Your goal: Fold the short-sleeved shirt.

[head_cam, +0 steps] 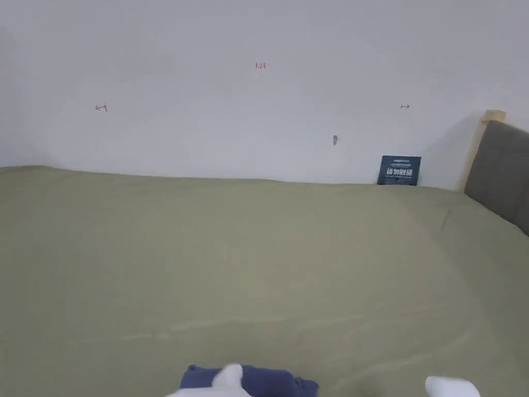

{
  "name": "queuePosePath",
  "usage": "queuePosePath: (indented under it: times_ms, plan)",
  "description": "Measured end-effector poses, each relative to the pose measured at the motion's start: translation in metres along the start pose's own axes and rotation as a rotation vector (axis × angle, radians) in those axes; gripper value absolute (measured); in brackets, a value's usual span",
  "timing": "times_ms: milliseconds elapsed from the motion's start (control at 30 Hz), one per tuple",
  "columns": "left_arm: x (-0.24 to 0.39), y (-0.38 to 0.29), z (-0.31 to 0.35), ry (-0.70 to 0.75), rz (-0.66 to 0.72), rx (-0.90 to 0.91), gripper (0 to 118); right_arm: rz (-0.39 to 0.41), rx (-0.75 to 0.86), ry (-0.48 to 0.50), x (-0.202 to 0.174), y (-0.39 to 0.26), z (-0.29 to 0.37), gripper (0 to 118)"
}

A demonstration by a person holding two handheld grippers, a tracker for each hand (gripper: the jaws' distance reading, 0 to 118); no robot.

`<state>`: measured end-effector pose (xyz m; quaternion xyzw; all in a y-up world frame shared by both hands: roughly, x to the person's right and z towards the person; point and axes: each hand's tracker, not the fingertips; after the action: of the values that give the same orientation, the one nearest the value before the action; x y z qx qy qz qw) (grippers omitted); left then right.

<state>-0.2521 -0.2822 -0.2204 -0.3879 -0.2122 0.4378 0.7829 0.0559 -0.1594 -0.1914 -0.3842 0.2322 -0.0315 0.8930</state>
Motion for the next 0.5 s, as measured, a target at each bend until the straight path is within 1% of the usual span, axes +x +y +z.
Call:
queuePosePath:
  times_ms: [67, 100, 167, 200, 233, 300, 333, 400, 467, 500]
  plan:
    - [0.001, 0.019, 0.049, 0.031, -0.028, 0.093, 0, -0.005, 0.017, 0.132, -0.004, 0.014, -0.013, 1]
    - [-0.003, 0.029, 0.075, 0.099, -0.028, 0.137, 0, -0.026, 0.005, 0.222, -0.006, 0.023, -0.027, 1]
    - [-0.006, 0.040, 0.122, 0.229, -0.063, 0.214, 0, -0.022, -0.047, 0.377, -0.015, 0.036, -0.058, 1]
    - [-0.017, 0.044, 0.140, 0.299, -0.055, 0.236, 0, -0.041, -0.062, 0.492, -0.018, 0.042, -0.079, 1]
    - [-0.028, 0.046, 0.156, 0.351, -0.013, 0.239, 0, -0.049, -0.090, 0.587, -0.021, 0.045, -0.100, 1]
    - [-0.060, 0.051, 0.177, 0.379, 0.062, 0.248, 0, -0.104, -0.162, 0.770, -0.020, 0.046, -0.140, 1]
    - [-0.069, 0.048, 0.185, 0.388, 0.083, 0.255, 0, -0.148, -0.200, 0.810, -0.018, 0.042, -0.161, 1]
    - [-0.084, 0.045, 0.191, 0.411, 0.096, 0.250, 0, -0.216, -0.284, 0.821, -0.009, 0.033, -0.196, 1]
    - [-0.092, 0.042, 0.190, 0.393, 0.097, 0.235, 0, -0.272, -0.350, 0.767, 0.007, 0.022, -0.226, 1]
    - [-0.096, 0.042, 0.187, 0.351, 0.113, 0.222, 0, -0.303, -0.390, 0.707, 0.018, 0.015, -0.238, 1]
